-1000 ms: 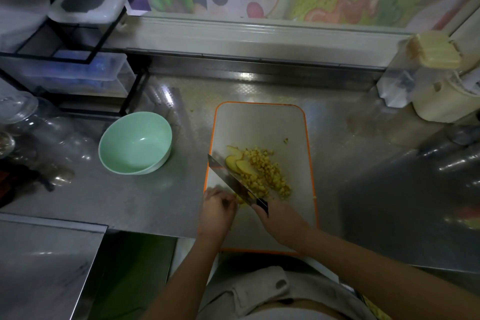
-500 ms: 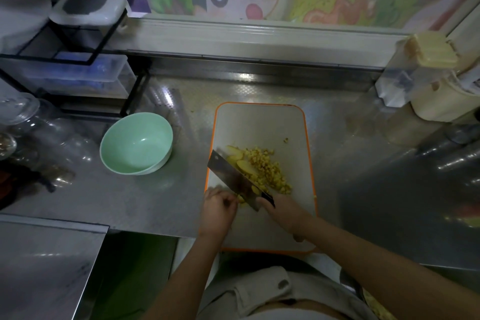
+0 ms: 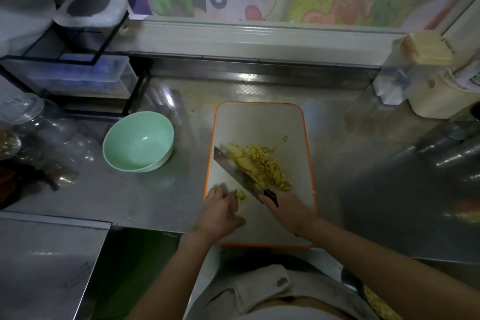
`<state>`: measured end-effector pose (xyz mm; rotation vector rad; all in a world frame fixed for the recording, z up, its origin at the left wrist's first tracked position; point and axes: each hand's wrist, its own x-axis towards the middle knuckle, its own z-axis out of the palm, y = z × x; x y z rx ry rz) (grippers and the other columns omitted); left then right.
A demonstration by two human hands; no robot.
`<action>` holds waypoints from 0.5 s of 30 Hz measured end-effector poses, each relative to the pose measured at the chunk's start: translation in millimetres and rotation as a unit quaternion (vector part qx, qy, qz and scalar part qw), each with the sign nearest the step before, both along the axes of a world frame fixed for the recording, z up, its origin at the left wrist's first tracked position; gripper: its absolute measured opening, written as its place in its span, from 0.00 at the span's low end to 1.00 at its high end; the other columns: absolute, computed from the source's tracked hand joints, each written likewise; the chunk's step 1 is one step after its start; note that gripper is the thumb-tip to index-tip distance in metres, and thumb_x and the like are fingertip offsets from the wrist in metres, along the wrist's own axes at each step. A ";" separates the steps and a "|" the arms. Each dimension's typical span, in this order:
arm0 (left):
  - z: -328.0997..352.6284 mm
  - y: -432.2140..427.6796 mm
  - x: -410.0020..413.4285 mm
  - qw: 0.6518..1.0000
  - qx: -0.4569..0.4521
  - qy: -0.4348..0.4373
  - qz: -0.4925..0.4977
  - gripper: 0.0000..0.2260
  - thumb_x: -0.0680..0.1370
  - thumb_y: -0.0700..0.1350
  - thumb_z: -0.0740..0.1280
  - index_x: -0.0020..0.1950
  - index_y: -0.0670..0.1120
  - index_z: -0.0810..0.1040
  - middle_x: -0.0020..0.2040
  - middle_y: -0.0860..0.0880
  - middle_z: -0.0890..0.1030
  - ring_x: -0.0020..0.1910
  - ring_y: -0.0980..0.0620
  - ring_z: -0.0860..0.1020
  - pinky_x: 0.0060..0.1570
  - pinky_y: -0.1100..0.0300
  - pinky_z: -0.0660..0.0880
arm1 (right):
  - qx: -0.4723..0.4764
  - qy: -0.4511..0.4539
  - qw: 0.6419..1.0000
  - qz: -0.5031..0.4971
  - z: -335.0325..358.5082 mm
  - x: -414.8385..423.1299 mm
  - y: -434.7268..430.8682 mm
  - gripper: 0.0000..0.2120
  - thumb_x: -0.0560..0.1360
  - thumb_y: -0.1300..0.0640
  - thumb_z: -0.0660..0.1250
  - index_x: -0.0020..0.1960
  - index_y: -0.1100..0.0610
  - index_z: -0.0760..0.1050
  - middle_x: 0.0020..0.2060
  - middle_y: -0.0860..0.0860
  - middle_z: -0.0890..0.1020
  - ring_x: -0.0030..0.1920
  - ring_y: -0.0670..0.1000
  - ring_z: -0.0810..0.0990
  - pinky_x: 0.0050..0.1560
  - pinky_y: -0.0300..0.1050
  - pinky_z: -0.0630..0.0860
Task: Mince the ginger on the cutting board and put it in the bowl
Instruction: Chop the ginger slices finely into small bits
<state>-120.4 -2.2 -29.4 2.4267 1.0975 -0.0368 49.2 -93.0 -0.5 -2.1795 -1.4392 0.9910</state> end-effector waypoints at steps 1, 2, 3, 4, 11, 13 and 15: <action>-0.5 -1.5 -1.4 1.000 0.008 0.026 -0.008 0.16 0.66 0.57 0.72 0.45 0.49 0.74 0.53 0.49 0.67 0.58 0.48 0.63 0.55 0.59 0.61 | 0.001 -0.003 1.000 0.000 0.5 -0.3 -1.0 0.18 0.80 0.46 0.56 0.42 0.60 0.72 0.30 0.47 0.70 0.29 0.44 0.68 0.27 0.33 0.63; -1.3 -3.7 -2.6 0.999 0.013 0.041 -0.003 0.15 0.67 0.57 0.71 0.47 0.50 0.75 0.56 0.48 0.68 0.61 0.47 0.63 0.57 0.58 0.60 | 0.001 -0.002 1.000 0.000 1.3 -0.9 -1.8 0.17 0.80 0.46 0.56 0.41 0.59 0.71 0.29 0.47 0.70 0.29 0.44 0.68 0.26 0.33 0.63; -2.7 -5.6 -2.8 0.999 0.019 0.046 0.006 0.14 0.69 0.57 0.70 0.49 0.50 0.75 0.59 0.47 0.69 0.63 0.46 0.63 0.58 0.58 0.60 | 0.002 0.000 1.000 0.000 2.6 -1.4 -2.4 0.16 0.80 0.47 0.56 0.39 0.56 0.69 0.29 0.46 0.69 0.28 0.43 0.67 0.26 0.33 0.64; -3.1 -7.9 -3.3 0.998 0.032 0.049 0.012 0.14 0.72 0.56 0.68 0.52 0.50 0.76 0.61 0.46 0.69 0.64 0.45 0.64 0.59 0.58 0.60 | 0.004 0.002 1.000 0.002 4.5 -2.3 -2.8 0.15 0.80 0.47 0.57 0.37 0.52 0.66 0.28 0.45 0.67 0.28 0.42 0.66 0.27 0.33 0.65; -0.4 -14.6 -2.3 0.997 0.049 -0.014 0.059 0.10 0.77 0.48 0.63 0.50 0.44 0.79 0.53 0.41 0.75 0.56 0.41 0.72 0.54 0.55 0.66 | 0.034 -0.001 0.999 0.004 14.0 -4.5 -7.9 0.12 0.80 0.49 0.57 0.38 0.46 0.62 0.29 0.42 0.66 0.28 0.40 0.66 0.30 0.31 0.67; 1.7 -11.8 2.2 0.994 0.044 -0.054 0.087 0.07 0.76 0.46 0.65 0.46 0.43 0.79 0.50 0.41 0.77 0.53 0.41 0.73 0.51 0.55 0.67 | 0.031 0.005 0.999 -0.010 11.4 -3.0 -7.7 0.11 0.80 0.49 0.57 0.41 0.52 0.68 0.30 0.43 0.69 0.29 0.41 0.69 0.30 0.32 0.67; 4.2 -8.5 7.0 0.992 0.035 -0.066 0.104 0.06 0.76 0.45 0.65 0.45 0.44 0.79 0.49 0.43 0.77 0.53 0.44 0.73 0.50 0.56 0.66 | 0.033 0.009 0.999 -0.017 11.2 -2.7 -7.6 0.12 0.80 0.49 0.57 0.42 0.53 0.70 0.30 0.44 0.70 0.30 0.43 0.70 0.30 0.34 0.66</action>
